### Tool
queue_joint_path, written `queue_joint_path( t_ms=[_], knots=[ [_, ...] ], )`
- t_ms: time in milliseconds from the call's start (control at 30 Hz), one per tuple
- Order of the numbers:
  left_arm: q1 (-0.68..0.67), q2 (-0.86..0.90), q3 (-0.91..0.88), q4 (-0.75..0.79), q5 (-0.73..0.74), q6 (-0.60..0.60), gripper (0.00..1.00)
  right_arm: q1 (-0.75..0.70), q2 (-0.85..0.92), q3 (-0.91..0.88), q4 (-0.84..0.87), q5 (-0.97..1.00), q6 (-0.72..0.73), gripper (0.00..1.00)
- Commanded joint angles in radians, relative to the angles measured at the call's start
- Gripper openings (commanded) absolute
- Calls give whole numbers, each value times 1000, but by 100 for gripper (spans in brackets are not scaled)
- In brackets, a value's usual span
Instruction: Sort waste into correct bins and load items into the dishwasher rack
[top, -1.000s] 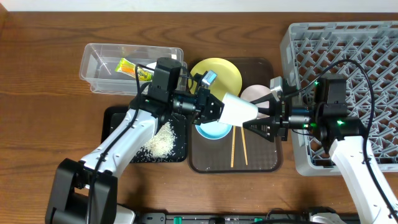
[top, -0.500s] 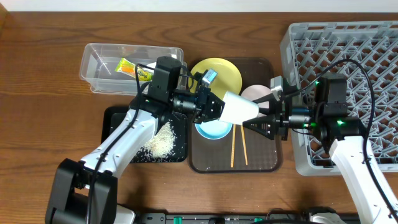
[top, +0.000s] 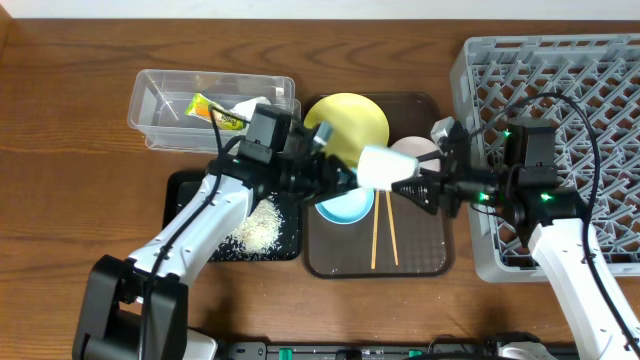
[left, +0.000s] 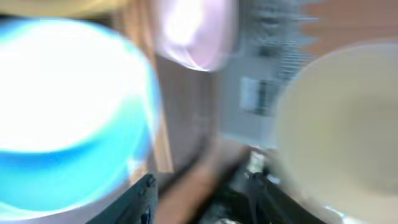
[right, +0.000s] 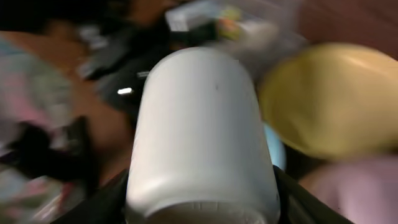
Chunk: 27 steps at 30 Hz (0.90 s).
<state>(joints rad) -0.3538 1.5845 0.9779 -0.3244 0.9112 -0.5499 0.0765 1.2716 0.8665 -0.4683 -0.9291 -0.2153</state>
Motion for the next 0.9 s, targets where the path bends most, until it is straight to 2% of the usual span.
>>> queue_joint_path(
  t_ms=[0,133,167,367,467,600,867],
  knots=[
    [56,-56,18,-89,-327,200,53,-3,-31,35,-51,268,66,24],
    [144,-188,21,-182,-436,243,54,-22,-75,119,-211,479,104,3],
    [165,-222,21,-203,-464,243,54,-30,-84,150,-259,548,126,1],
    [275,-401,21,-320,-575,243,59,-99,-95,314,-507,909,303,1],
    [304,-451,21,-338,-598,243,61,-157,-93,357,-592,1025,358,1],
    [312,-472,21,-338,-599,243,63,-252,-78,363,-645,1087,383,1],
    [312,-466,21,-341,-599,242,64,-410,51,362,-716,1072,383,1]
  ],
)
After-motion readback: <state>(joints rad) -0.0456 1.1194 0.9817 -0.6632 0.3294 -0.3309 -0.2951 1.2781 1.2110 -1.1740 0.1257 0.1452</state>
